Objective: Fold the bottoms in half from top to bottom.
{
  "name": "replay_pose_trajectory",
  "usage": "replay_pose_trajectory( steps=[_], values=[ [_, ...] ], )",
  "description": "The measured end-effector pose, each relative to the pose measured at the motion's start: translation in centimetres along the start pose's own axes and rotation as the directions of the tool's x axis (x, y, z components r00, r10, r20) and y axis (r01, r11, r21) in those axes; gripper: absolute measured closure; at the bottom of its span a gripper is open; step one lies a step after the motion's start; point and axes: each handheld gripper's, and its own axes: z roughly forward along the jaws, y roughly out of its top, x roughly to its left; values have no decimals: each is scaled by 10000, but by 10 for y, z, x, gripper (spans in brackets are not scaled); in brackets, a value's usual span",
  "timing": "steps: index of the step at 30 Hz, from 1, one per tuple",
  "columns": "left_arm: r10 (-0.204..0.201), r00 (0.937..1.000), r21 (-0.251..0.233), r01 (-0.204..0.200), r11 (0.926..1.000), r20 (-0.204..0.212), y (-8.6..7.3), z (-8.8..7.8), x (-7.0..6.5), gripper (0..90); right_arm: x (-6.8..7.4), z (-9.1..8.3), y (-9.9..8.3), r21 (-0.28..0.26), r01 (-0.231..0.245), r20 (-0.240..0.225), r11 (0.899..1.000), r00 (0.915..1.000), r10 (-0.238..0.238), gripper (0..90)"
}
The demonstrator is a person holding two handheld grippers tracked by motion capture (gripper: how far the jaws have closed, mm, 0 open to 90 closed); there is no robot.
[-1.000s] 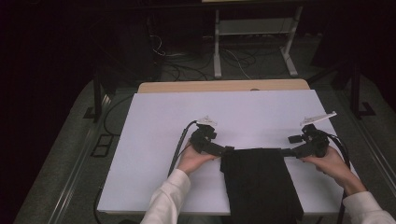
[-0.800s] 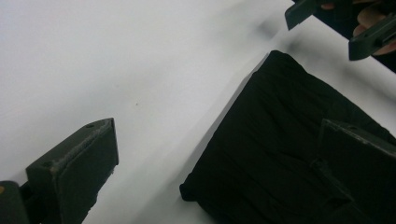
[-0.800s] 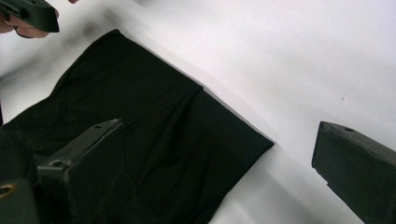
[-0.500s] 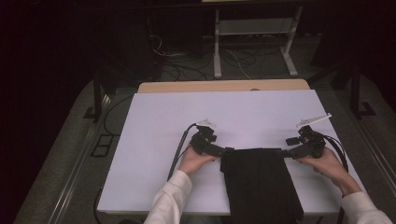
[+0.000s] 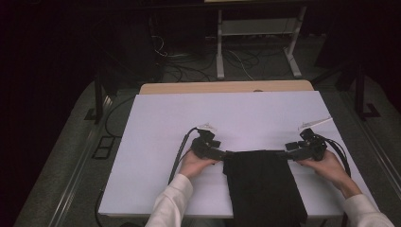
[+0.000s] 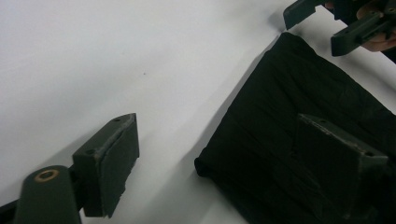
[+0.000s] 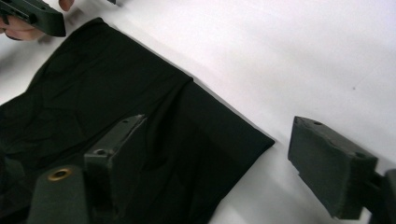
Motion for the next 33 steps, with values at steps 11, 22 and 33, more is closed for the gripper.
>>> replay_pose_trajectory(
  steps=[11, 22, 33],
  values=[
    [-226, 9973, 457, 194, 9988, 705, -2, 7, -1, 417, -2, 5, 0, 63, 113, 151, 9999, 9998, -114, 507],
    [-227, 9899, 900, 101, 9959, 1398, -2, 9, -1, 806, 2, 9, 1, 296, 263, -155, 9992, 9995, -258, 835],
    [932, 9930, 728, -985, 9925, 726, 4, -18, -19, 846, 8, 1, 3, -176, -23, -146, 9998, 9999, 20, 849]
  ],
)
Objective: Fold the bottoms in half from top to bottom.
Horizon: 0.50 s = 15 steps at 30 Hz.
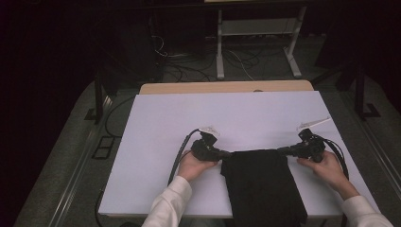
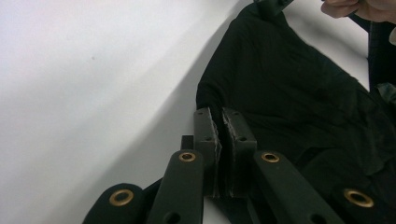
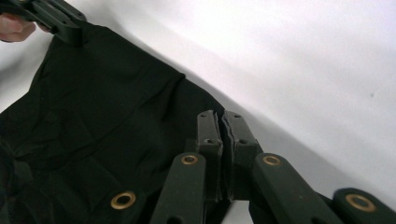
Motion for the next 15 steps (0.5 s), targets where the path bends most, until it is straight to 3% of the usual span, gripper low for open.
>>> replay_pose_trajectory(
  steps=[6, 15],
  values=[
    [339, 9993, 252, -335, 9991, -154, 4, -14, -6, 847, 10, -2, 9, -282, 231, 10, 9993, 9997, -231, 849],
    [265, 9980, 376, -243, 9990, -577, 6, -31, 1, 848, 20, 8, 25, -158, 467, -134, 9988, 9988, -469, 849]
  ],
)
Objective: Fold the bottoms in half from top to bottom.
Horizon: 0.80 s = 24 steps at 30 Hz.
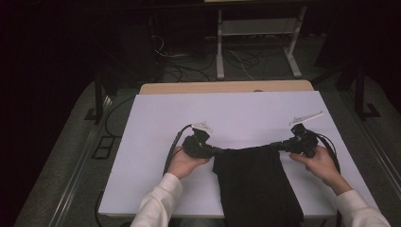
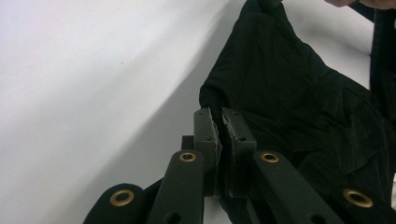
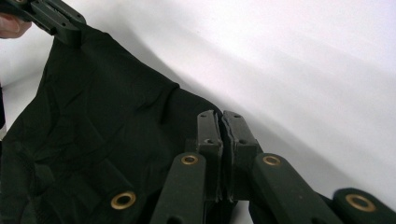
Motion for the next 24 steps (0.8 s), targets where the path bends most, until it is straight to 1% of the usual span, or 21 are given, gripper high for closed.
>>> replay_pose_trajectory(
  steps=[2, 5, 7, 10, 13, 18, 20, 22, 23, 24],
  values=[
    [4, 10000, 20, -4, 10000, -19, 0, -3, 2, 848, 2, 2, 3, 39, 76, -32, 10000, 10000, -76, 849],
    [-16, 9999, 124, 18, 9999, -159, -1, -5, 7, 849, 6, 5, 9, 163, 139, -82, 9998, 9999, -138, 849],
    [-84, 9997, 128, 87, 9999, -209, -1, -7, 9, 849, 7, 6, 12, 175, 188, -98, 9997, 9998, -187, 849],
    [5, 9995, 277, 4, 9996, -320, -2, -11, 12, 849, 9, 8, 17, 173, 273, -124, 9995, 9996, -270, 849],
    [87, 9991, 272, -75, 9996, -423, 0, -17, 13, 849, 11, 11, 22, 220, 328, -136, 9992, 9994, -325, 849],
    [160, 9972, 188, -146, 9997, -728, 4, -28, 17, 849, 15, 14, 30, 163, 392, -131, 9991, 9992, -390, 852],
    [177, 9962, 240, -157, 9996, -858, 8, -31, 20, 849, 16, 14, 36, 187, 392, 22, 9991, 9992, -392, 862],
    [155, 9955, 205, -137, 9997, -936, 11, -33, 22, 850, 16, 13, 41, 21, 349, -45, 9994, 9994, -349, 865],
    [217, 9949, 275, -190, 9994, -988, 13, -34, 24, 849, 16, 13, 43, -42, 321, -29, 9995, 9995, -321, 865],
    [171, 9947, 240, -147, 9996, -1017, 15, -35, 26, 850, 16, 13, 46, -44, 302, -8, 9995, 9995, -302, 865]
  ],
)
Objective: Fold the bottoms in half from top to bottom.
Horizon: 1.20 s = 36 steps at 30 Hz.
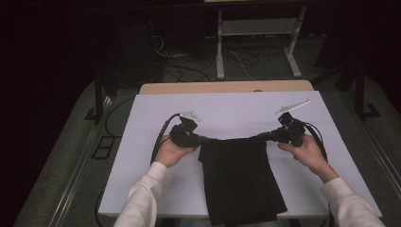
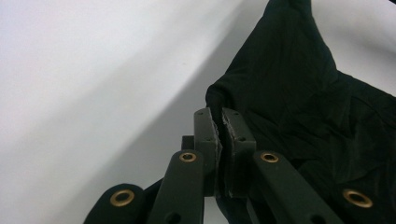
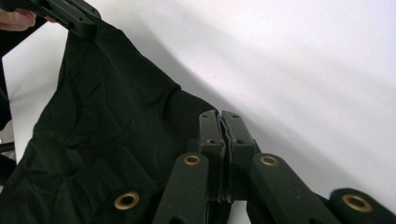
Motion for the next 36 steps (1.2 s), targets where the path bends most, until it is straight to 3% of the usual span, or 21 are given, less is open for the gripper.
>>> replay_pose_trajectory(
  steps=[10, 16, 20, 25, 36],
  values=[
    [-20, 9990, -20, 19, 10000, -437, 20, -12, 17, 850, -4, 3, 23, -297, -147, 66, 9995, 9999, 149, 867],
    [63, 9979, -78, -69, 9999, -637, 32, -15, 28, 849, -8, 5, 32, -403, -381, 363, 9985, 9986, 396, 867],
    [-430, 9971, -487, 400, 9980, -630, 37, -11, 43, 849, -11, 10, 38, -458, -545, 716, 9975, 9958, 577, 868],
    [-832, 9937, -573, 791, 9952, -748, 37, -4, 60, 849, -19, 17, 46, -528, -799, 921, 9954, 9922, 846, 868],
    [-1223, 9897, -1163, 1132, 9867, -742, 39, -3, 85, 848, -39, 28, 60, -1069, -1063, 600, 9886, 9918, 1132, 869]
  ],
)
